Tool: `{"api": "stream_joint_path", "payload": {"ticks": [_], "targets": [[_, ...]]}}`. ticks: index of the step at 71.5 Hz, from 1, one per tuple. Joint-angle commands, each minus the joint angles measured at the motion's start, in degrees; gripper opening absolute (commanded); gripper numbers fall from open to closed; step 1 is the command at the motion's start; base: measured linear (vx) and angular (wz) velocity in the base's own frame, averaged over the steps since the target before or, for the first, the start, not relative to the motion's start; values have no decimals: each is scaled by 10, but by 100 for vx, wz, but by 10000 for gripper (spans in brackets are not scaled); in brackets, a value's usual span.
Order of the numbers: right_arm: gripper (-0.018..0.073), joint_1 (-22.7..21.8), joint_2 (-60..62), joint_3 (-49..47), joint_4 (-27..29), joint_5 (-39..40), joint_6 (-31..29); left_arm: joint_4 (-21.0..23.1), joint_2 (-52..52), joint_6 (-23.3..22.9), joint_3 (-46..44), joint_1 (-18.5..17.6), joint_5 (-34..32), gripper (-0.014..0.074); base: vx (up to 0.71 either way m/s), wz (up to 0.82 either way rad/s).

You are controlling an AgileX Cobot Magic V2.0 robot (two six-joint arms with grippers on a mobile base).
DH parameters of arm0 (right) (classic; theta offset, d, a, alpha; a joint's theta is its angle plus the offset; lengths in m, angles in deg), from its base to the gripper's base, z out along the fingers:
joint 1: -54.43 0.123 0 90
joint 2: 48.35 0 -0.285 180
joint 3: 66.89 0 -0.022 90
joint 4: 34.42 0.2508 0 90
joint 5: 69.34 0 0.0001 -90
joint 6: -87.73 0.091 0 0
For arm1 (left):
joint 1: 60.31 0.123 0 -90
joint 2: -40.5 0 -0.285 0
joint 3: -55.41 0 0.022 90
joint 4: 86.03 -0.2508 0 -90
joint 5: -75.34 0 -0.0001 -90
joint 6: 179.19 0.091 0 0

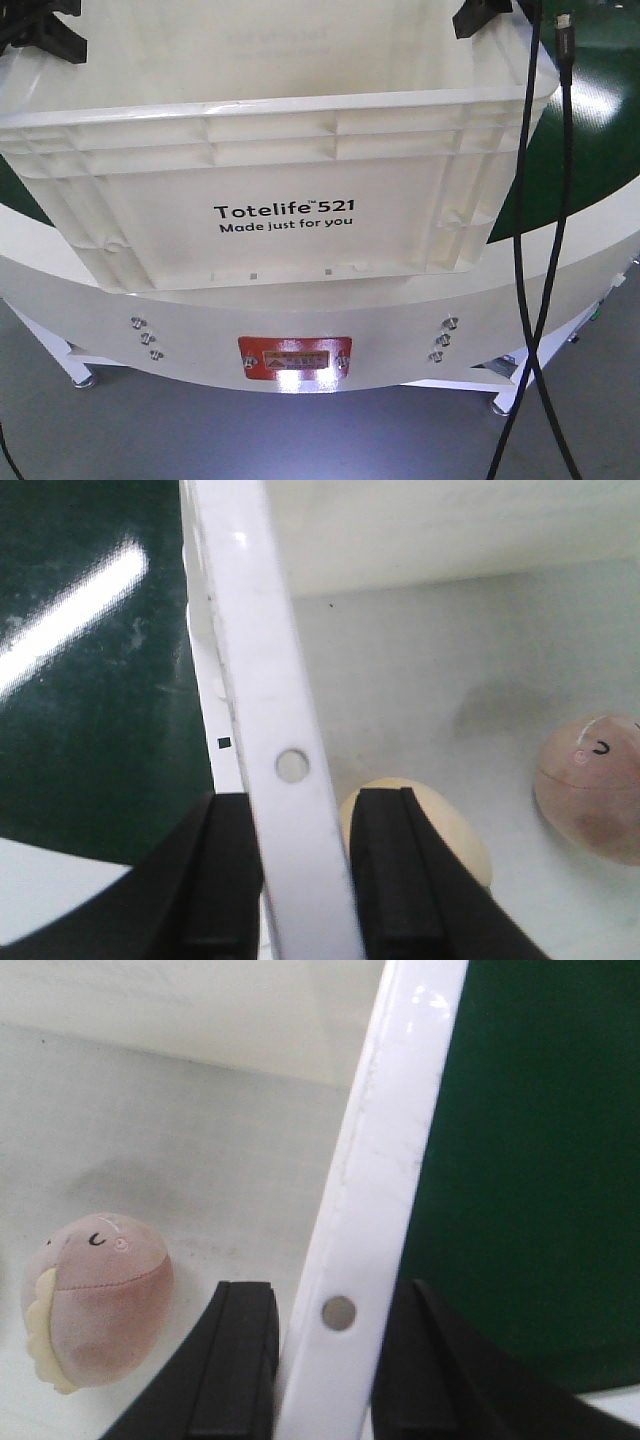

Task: Place moving items into box and shelve
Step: 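Hold the crate with both grippers while the base drives away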

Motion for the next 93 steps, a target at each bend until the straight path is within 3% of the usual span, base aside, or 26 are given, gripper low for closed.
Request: {"api": "stream_joint_path", "payload": {"ticks": [1,42,93], "targets": [[-11,13,39,-25,92,43,-20,124,-29,5,-27,-15,-78,-17,-19,5],[-11,13,39,-25,92,44,-20,124,-29,5,-27,-15,-78,-17,-19,14],[-11,13,39,-25,92,43,-20,124,-29,5,-27,-15,-78,-17,-12,46]]}}
